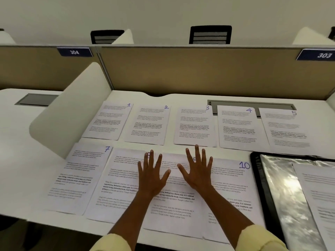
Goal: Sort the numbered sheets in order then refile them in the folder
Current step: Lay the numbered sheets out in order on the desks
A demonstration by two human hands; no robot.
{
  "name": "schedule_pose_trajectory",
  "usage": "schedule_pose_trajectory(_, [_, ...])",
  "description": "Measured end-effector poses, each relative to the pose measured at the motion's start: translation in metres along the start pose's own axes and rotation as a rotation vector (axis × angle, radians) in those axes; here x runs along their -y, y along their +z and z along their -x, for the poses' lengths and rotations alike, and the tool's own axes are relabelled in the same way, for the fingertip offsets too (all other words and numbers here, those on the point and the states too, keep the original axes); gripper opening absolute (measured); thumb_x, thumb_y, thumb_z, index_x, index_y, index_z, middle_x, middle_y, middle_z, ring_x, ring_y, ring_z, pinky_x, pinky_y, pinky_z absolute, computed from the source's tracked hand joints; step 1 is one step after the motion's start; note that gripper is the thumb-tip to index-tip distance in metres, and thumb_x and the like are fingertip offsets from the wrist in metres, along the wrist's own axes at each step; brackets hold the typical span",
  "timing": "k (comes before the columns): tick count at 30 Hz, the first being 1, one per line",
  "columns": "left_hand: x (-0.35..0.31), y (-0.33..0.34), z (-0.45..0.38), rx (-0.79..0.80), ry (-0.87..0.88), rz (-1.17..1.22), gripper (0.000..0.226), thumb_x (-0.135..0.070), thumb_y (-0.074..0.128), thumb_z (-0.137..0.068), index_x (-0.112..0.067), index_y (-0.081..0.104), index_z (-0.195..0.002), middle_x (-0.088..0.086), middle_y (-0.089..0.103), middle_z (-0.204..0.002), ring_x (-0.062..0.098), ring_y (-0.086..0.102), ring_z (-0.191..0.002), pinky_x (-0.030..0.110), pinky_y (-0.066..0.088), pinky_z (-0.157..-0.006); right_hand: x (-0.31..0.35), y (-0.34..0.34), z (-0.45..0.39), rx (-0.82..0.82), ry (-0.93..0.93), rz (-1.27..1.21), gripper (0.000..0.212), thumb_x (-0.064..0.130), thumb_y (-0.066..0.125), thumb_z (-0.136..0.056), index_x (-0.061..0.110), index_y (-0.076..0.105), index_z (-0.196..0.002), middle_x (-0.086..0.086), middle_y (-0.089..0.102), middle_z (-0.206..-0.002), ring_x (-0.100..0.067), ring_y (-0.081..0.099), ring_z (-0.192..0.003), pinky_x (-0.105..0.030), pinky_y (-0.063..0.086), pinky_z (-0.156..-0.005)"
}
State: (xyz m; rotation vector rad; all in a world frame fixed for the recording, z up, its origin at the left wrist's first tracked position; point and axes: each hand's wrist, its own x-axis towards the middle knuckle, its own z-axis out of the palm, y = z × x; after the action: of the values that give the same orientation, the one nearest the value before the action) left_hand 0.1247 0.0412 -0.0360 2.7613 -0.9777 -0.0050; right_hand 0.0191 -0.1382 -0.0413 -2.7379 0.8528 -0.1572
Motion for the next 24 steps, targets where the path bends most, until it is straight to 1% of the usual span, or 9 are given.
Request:
schedule_pose_trajectory(4, [-0.015,-0.001,0.033,-0.005,0.002,-0.015,0.079,-0.073,0.020,-0.092,-0.027,0.014,-0.156,0.008,-0.005,-0.164,0.028,-0.006,-0.151,0.060,0.003,-0.117,-0.008,-0.010,0.031,-0.010,0.006,0.002,0.086,0.084,0.000,-0.085,0.036,0.000,-0.157,-0.003,-0.016,-0.166,-0.030,-0.013,-0.153,-0.062,-0.006,-0.119])
schedule_pose_trajectory(8, [-0.036,-0.002,0.074,-0.007,0.017,0.021,0.080,-0.072,0.022,-0.092,-0.026,0.014,-0.156,0.007,-0.004,-0.164,0.027,-0.007,-0.151,0.060,0.001,-0.117,-0.020,-0.026,0.076,0.002,-0.005,0.025,0.086,0.083,-0.002,-0.083,0.038,-0.007,-0.157,-0.002,-0.021,-0.164,-0.028,-0.018,-0.151,-0.061,-0.010,-0.118])
schedule_pose_trajectory(10, [-0.052,-0.004,0.095,-0.011,0.018,0.019,0.081,-0.074,0.016,-0.091,-0.026,0.012,-0.157,0.007,-0.004,-0.164,0.027,-0.007,-0.151,0.060,0.000,-0.117,-0.029,-0.033,0.101,0.007,0.007,0.035,0.088,0.084,-0.006,-0.081,0.039,-0.009,-0.156,-0.001,-0.024,-0.164,-0.028,-0.021,-0.151,-0.060,-0.011,-0.118])
schedule_pose_trajectory(12, [-0.068,-0.008,0.114,-0.002,0.014,0.025,0.083,-0.077,0.008,-0.089,-0.028,0.007,-0.157,0.006,-0.009,-0.164,0.026,-0.011,-0.150,0.059,-0.002,-0.117,-0.040,-0.038,0.125,0.010,0.019,0.039,0.089,0.085,-0.008,-0.080,0.039,-0.010,-0.156,0.000,-0.024,-0.163,-0.028,-0.022,-0.151,-0.060,-0.011,-0.118])
schedule_pose_trajectory(15, [-0.092,-0.014,0.140,0.015,0.035,0.025,0.084,-0.079,0.002,-0.086,-0.031,-0.001,-0.156,0.004,-0.018,-0.162,0.024,-0.019,-0.149,0.057,-0.008,-0.117,-0.056,-0.050,0.157,-0.004,0.041,0.019,0.086,0.085,0.000,-0.083,0.040,-0.006,-0.156,0.000,-0.022,-0.164,-0.027,-0.019,-0.151,-0.060,-0.011,-0.118])
schedule_pose_trajectory(18, [-0.116,-0.018,0.159,0.036,0.045,0.023,0.084,-0.078,0.006,-0.086,-0.032,-0.006,-0.155,0.003,-0.023,-0.161,0.025,-0.023,-0.148,0.057,-0.011,-0.117,-0.074,-0.060,0.184,-0.010,0.054,0.035,0.085,0.083,0.007,-0.085,0.040,-0.005,-0.157,0.000,-0.024,-0.164,-0.027,-0.022,-0.151,-0.059,-0.014,-0.117])
schedule_pose_trajectory(20, [-0.135,-0.019,0.171,0.059,0.062,0.015,0.084,-0.078,0.003,-0.084,-0.032,-0.010,-0.154,0.002,-0.026,-0.160,0.025,-0.026,-0.147,0.058,-0.012,-0.117,-0.090,-0.069,0.201,-0.038,0.061,0.044,0.085,0.083,0.009,-0.086,0.039,-0.003,-0.157,-0.001,-0.021,-0.165,-0.027,-0.020,-0.151,-0.059,-0.015,-0.117])
schedule_pose_trajectory(22, [-0.153,-0.016,0.179,0.074,0.076,0.018,0.084,-0.079,0.002,-0.084,-0.034,-0.013,-0.153,0.002,-0.027,-0.159,0.025,-0.027,-0.146,0.058,-0.013,-0.116,-0.106,-0.077,0.213,-0.024,0.078,0.067,0.085,0.084,0.006,-0.085,0.039,-0.006,-0.157,-0.001,-0.023,-0.164,-0.028,-0.020,-0.151,-0.062,-0.012,-0.117])
schedule_pose_trajectory(24, [-0.172,-0.012,0.186,0.071,0.094,0.028,0.084,-0.080,0.002,-0.085,-0.033,-0.008,-0.155,0.003,-0.023,-0.161,0.025,-0.025,-0.147,0.056,-0.016,-0.116,-0.124,-0.085,0.223,-0.015,0.106,0.066,0.086,0.085,0.000,-0.083,0.040,-0.008,-0.156,-0.002,-0.024,-0.164,-0.030,-0.018,-0.151,-0.063,-0.008,-0.118])
